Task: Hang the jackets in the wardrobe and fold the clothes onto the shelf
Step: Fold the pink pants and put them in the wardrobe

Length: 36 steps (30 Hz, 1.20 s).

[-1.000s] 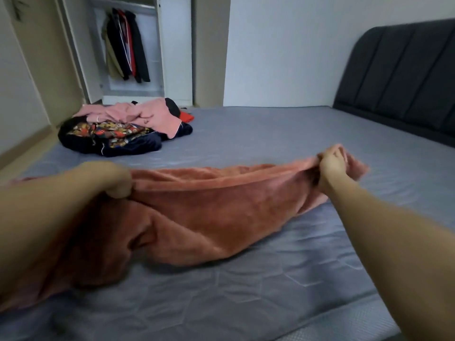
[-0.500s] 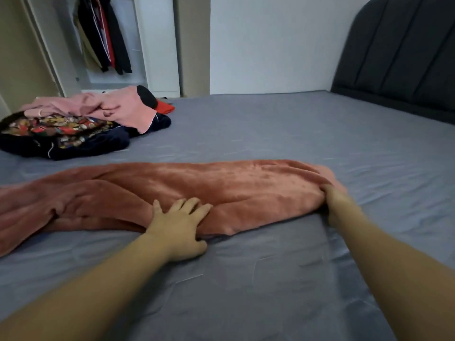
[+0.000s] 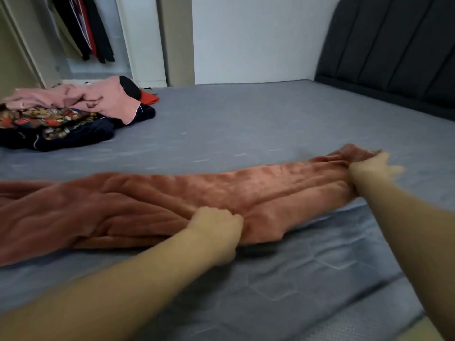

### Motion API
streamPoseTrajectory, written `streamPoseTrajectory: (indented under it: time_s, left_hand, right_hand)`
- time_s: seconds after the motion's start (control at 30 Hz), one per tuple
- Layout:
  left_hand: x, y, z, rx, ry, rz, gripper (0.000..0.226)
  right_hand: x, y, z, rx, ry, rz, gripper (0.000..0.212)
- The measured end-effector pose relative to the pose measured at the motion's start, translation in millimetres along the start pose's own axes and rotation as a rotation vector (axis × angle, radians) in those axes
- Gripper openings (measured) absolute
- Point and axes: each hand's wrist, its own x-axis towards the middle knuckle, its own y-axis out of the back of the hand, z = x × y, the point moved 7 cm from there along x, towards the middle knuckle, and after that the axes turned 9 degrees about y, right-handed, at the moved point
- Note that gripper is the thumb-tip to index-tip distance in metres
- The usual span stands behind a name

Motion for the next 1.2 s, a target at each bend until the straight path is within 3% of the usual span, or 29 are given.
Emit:
streamPoseTrajectory:
  time_s: [0.07, 0.1, 0.2, 0.27, 0.4, 0.5, 0.6, 0.73, 0.8, 0.83, 0.93, 1.03, 1.13, 1.2]
  left_hand:
    - [-18, -28, 11, -0.082, -0.022, -0.299, 0.078]
    - [-26, -33, 1, -0.132, -0.034, -0.330, 0.088]
    - [-52, -33, -74, -0.271, 0.030, -0.178, 0.082]
    - [-81, -44, -156, -0.301, 0.267, -0.092, 0.076]
    - [-171, -90, -322, -0.462, 1.000, 0.060, 0.073]
    - [-199, -120, -372, -0.673, 1.192, 0.081, 0.077]
    - [-205, -120, -404, -0.726, 1.355, 0.244, 0.075]
    - [-176, -135, -439, -0.898, 1.226, 0.145, 0.063]
    - [-166, -136, -450, -0.891, 1.168, 0.131, 0.058]
    - [-160, -131, -456, -0.882, 1.125, 0.194, 0.052]
    - [-150, -107, -471, -1.025, 0.935, 0.597, 0.020]
    - [-152, -96, -497, -1.136, 0.991, 0.800, 0.012]
    - [-130, -110, -514, -1.142, 1.066, 0.603, 0.035]
    - [-117, -136, -509, -1.400, 1.055, 0.325, 0.067]
  right_hand:
    - [-38, -8, -9, -0.425, 0.100, -0.111, 0.097]
    - [-63, -25, -19, -0.524, 0.215, -0.178, 0.094]
    - [-160, -92, -59, -0.561, 0.594, -0.492, 0.066]
    - [-234, -131, -89, -0.534, 0.818, -0.658, 0.062]
    - [-364, -192, -151, -0.479, 1.116, -0.832, 0.064]
    - [-426, -222, -185, -0.471, 1.177, -0.887, 0.067]
    - [-451, -243, -211, -0.446, 1.156, -0.947, 0.078]
    - [-427, -256, -243, -0.155, 0.911, -0.844, 0.066]
    - [-408, -266, -247, -0.244, 0.853, -0.791, 0.062]
    - [-404, -272, -246, -0.375, 0.869, -0.806, 0.064]
    - [-403, -290, -235, -0.670, 0.965, -0.837, 0.059]
    - [-402, -292, -242, -0.597, 1.096, -0.564, 0.053]
    - [-401, -281, -255, -0.477, 1.103, -0.288, 0.050]
    - [-408, -287, -244, -0.501, 1.063, -0.333, 0.051]
